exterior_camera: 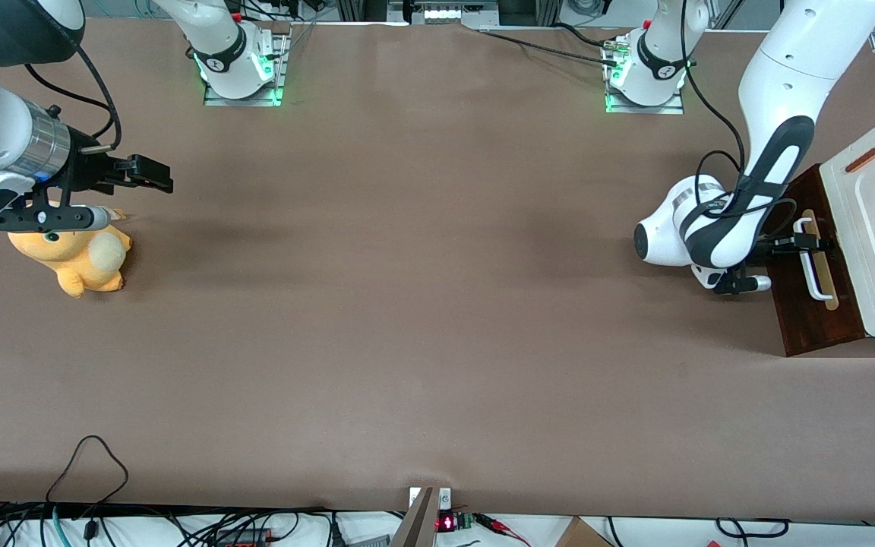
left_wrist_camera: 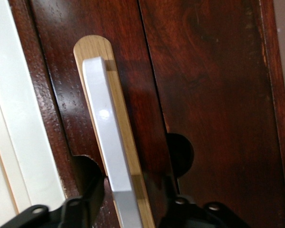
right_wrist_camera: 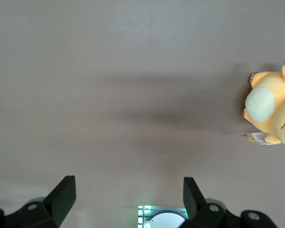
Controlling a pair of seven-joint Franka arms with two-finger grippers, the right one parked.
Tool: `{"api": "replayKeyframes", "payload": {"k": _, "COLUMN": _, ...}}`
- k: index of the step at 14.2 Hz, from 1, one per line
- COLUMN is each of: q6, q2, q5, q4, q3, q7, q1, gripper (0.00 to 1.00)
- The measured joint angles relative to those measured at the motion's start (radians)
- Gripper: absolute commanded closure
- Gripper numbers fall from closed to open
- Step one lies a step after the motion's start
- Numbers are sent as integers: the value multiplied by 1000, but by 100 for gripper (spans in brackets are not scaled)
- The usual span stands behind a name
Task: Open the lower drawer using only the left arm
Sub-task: 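Close the left gripper around the white bar handle of the lower drawer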
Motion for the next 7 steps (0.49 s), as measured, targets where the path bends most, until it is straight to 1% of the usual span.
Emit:
{"api": "replayKeyframes", "payload": {"k": 1, "q6": 0, "q2": 0, "q5": 0, "q4": 0, "q3": 0, "q7": 0, "q1": 0, "gripper": 58}}
{"api": "replayKeyframes", "payload": {"k": 7, "q6": -6, "q2": 0, "q5": 4, "q4": 3, "q3": -2, "q7": -1, "q1": -3, "gripper": 59}}
